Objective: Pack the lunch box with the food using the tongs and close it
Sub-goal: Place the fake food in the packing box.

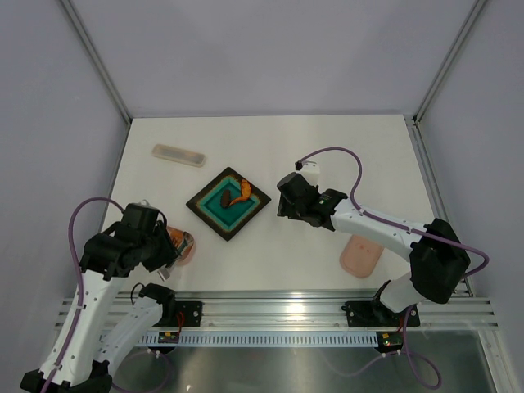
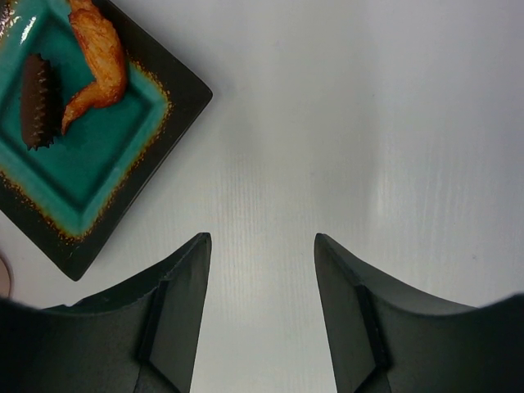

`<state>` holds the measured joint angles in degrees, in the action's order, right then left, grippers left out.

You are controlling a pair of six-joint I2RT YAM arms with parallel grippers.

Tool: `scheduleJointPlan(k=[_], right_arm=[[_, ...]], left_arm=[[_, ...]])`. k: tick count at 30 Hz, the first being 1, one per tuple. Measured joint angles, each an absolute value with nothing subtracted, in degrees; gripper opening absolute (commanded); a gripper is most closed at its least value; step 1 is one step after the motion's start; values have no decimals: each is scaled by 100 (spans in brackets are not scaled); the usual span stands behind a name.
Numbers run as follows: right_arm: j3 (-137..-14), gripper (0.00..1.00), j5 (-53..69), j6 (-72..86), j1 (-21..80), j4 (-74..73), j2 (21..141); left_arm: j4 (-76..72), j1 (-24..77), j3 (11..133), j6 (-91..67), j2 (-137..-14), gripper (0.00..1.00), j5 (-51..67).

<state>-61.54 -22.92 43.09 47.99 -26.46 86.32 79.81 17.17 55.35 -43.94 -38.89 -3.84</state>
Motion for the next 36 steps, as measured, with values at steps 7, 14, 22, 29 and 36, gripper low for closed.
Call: scheduleJointPlan(k=[7, 14, 22, 29, 36], right_arm=[[-6154, 61, -2285, 4285, 4799, -2644, 8648], [-6154, 61, -2281, 4285, 4799, -2644, 8711], [-6154, 61, -2276, 4278, 4799, -2644, 8720], [-6154, 61, -2274, 4265, 4799, -2644, 8720], [-6154, 61, -2156, 4195, 4799, -2644, 8720]], left_arm=[[7983, 1717, 5575, -4344, -3953, 47, -384], [7972, 1717, 5629, -4333, -3964, 58, -388], [7964, 1717, 5732, -4329, -4029, 58, -427], [7985, 1717, 6241, -4320, -4152, 49, -637], [7955, 1717, 6969, -4160, -4473, 0, -1026]])
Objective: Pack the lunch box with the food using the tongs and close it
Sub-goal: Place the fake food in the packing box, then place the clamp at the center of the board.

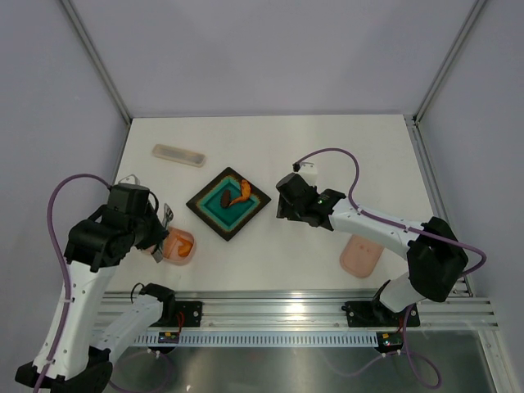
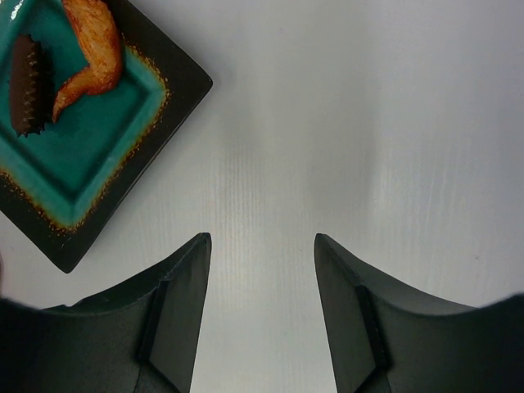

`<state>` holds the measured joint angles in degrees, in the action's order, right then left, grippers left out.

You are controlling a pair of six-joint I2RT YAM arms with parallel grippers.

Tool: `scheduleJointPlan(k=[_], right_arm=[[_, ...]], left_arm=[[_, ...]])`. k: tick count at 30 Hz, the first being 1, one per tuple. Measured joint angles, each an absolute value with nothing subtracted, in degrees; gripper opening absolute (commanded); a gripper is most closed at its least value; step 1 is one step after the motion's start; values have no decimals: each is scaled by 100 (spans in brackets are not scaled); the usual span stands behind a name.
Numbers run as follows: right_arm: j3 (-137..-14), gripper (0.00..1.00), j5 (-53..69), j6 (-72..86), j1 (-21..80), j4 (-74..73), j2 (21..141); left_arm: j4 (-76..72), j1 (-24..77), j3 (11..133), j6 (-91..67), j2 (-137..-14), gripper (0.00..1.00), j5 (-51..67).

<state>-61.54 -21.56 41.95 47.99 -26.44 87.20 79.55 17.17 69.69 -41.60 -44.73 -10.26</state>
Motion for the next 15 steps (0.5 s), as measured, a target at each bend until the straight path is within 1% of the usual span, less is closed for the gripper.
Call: scheduleJointPlan(k=[6, 10, 15], right_arm=[[-6154, 62, -2171, 4143, 4799, -2762, 8630], [-6145, 62, -2305, 4136, 4799, -2974, 8278], [-6097, 63, -2569, 4134, 4788, -3197, 7752]], left_arm=[[7961, 1717, 7185, -3905, -4919, 0, -1052], [7931, 1717, 7356, -3728, -5229, 0, -1052], [7334, 1756, 7408, -3529, -5662, 0, -1046]])
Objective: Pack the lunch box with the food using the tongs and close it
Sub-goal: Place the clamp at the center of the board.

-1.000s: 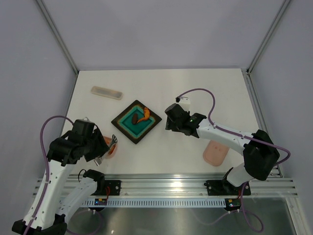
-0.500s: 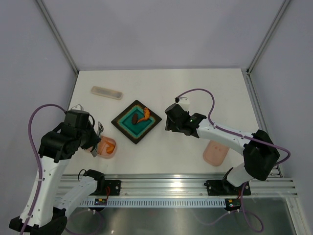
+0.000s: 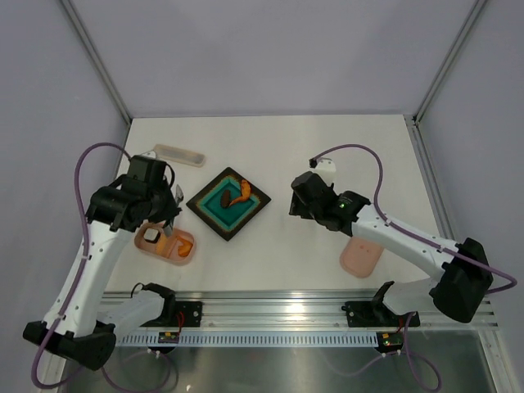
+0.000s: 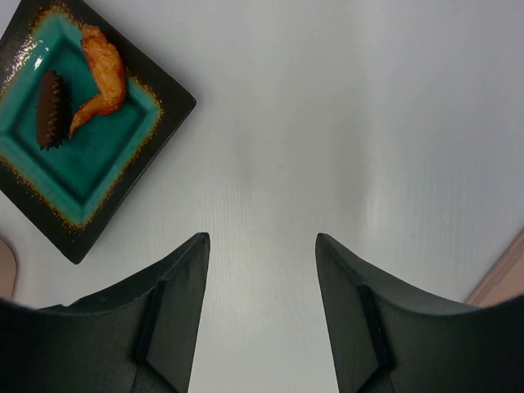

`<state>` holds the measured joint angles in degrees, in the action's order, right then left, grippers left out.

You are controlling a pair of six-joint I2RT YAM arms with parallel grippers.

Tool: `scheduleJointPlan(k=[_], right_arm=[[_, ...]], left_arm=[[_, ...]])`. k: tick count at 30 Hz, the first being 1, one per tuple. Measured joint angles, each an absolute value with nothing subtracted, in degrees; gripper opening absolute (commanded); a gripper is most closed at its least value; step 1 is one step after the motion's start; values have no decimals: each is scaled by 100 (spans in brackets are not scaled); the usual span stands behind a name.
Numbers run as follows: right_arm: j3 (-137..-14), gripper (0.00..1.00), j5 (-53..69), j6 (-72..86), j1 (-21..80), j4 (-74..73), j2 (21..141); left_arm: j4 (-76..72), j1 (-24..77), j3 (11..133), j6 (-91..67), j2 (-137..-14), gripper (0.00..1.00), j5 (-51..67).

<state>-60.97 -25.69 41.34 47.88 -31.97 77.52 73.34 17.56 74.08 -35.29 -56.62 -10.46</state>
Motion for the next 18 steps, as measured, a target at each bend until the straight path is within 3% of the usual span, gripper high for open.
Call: scheduleJointPlan(k=[10, 18], right_arm=[[-5837, 69, -2749, 4091, 3839, -4281, 5916], [-5817, 70, -3068, 4202, 3686, -5487, 4637]], left_arm=[[6145, 2993, 8517, -3120, -7644, 0, -1107], [4696, 3540, 8914, -2858, -8718, 0, -746]])
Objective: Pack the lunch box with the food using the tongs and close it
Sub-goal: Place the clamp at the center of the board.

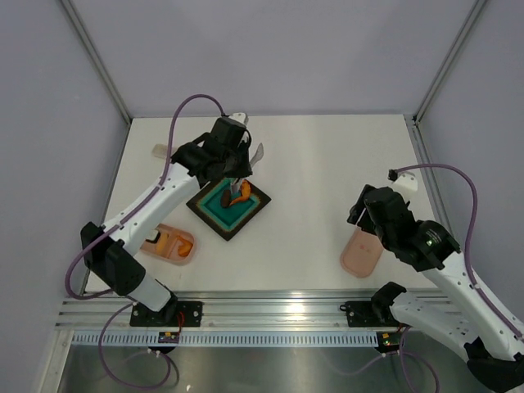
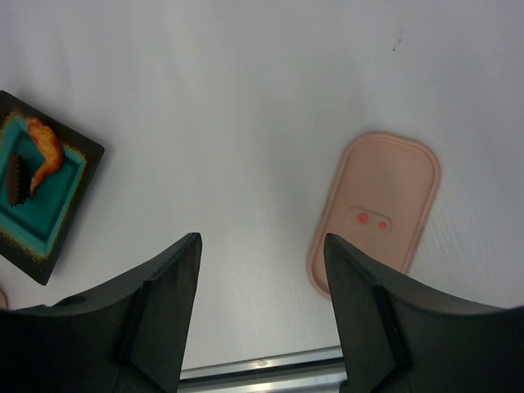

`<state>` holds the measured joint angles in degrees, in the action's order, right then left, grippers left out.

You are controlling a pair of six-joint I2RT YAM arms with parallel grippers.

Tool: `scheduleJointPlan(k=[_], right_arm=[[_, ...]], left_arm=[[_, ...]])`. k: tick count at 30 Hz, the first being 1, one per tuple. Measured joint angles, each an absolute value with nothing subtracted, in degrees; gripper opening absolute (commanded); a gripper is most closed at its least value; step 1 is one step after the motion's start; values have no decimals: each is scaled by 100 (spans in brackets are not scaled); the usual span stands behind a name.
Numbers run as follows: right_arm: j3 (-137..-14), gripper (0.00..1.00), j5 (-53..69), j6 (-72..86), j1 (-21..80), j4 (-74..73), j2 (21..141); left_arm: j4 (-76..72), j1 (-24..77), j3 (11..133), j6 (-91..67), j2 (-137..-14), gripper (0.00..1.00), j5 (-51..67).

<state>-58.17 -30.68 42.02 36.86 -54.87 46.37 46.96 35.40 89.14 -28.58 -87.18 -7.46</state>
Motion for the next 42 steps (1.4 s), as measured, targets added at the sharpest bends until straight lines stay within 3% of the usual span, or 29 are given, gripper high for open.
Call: scheduleJointPlan(k=[9, 15, 19, 20, 26, 27, 29, 35, 42], right_arm=[[-5789, 70, -3105, 4525, 3677, -6455, 4091], [-6023, 72, -3186, 4652, 3677, -6820, 4027], [-6152, 73, -3291, 4746, 3677, -7011, 3885], [-6167, 73, -3315, 4766, 3677, -7030, 3874], [-6193, 73, -3343, 4890, 3677, -7177, 3999], [-6191, 73, -3336, 4901, 3677, -7170, 4051], [-6165, 73, -3306, 4934, 3677, -7116, 4152], [-5706, 77, -3033, 5308, 3673, -6831, 4552], [-4665, 75, -2421, 5850, 3673, -6217, 4899]], left_arm=[[3275, 4257, 9480, -2639, -10217, 0, -558], [2912, 4427, 10541, -2637, -11620, 1, -510], [2628, 4493, 10700, -2646, -12199, 17, -464], [2602, 4508, 10724, -2655, -12324, 29, -436], [2689, 4591, 11297, -2744, -13126, 75, -3], [2718, 4600, 11340, -2749, -13196, 89, 38], [2821, 4613, 11354, -2746, -13231, 99, 119], [3188, 4593, 11354, -2757, -12870, 99, 268], [3564, 3992, 11437, -3190, -10910, 99, 567]])
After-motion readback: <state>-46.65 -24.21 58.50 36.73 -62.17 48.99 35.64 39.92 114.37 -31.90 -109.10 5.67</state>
